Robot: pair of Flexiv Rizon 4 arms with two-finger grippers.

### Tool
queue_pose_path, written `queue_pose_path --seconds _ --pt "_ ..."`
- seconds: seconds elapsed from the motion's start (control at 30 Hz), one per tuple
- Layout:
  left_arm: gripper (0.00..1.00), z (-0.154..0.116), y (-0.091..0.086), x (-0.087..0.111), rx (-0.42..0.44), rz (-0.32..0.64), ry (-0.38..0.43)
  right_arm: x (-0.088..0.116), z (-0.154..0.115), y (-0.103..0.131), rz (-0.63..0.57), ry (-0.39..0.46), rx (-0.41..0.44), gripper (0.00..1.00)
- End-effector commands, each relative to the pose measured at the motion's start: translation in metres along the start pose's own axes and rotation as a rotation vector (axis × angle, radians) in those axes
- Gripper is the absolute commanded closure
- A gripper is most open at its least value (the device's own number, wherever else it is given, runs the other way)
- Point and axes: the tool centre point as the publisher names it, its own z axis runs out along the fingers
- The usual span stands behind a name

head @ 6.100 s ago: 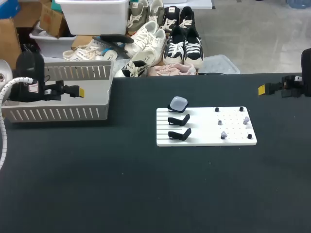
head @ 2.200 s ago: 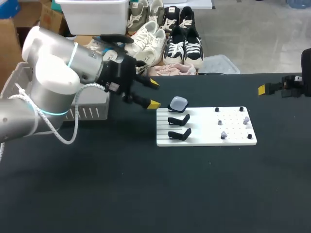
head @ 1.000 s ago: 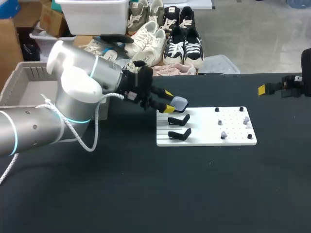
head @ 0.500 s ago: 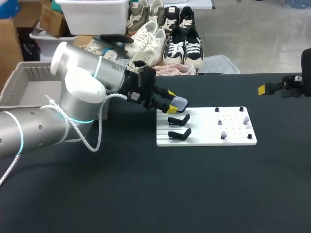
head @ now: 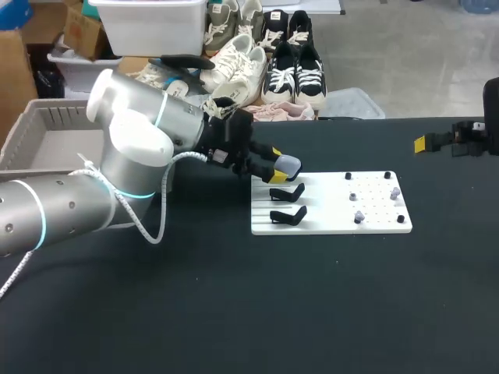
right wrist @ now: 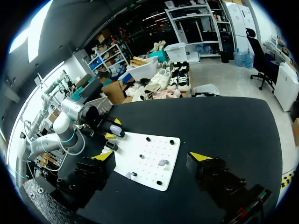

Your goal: Pick up each earbud case from the left stands, insert the matching earbuds, close the lid, and place the case in the box.

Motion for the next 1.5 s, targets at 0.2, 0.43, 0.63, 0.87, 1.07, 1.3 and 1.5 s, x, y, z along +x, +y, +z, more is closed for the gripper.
queue_pose_path --seconds 0.2,0.43,0.63,0.87,1.07,1.3,1.5 --pt "0.40 0.001 0.001 -0.003 0.005 0.003 -0.010 0.000 0.000 0.000 0.000 0.000 0.000 0.00" --pt "0.46 0.002 -0.001 -0.004 0.008 0.011 -0.015 0.000 0.000 0.000 0.000 0.000 0.000 0.00" --pt "0.62 0.003 -0.001 -0.003 0.000 0.029 -0.020 0.000 0.000 0.000 0.000 0.000 0.000 0.00" --pt "1.00 -0.006 -0.006 -0.005 -0.004 0.040 -0.040 0.000 0.000 0.000 0.000 0.000 0.000 0.00" --pt "1.00 -0.026 -0.017 -0.014 -0.010 0.035 -0.089 0.000 0.000 0.000 0.000 0.000 0.000 0.00" --pt "1.00 -0.056 -0.044 -0.034 -0.075 0.068 -0.206 0.000 0.000 0.000 0.000 0.000 0.000 0.00" --pt "1.00 -0.072 -0.069 -0.048 -0.104 0.094 -0.292 0.000 0.000 0.000 0.000 0.000 0.000 0.00"
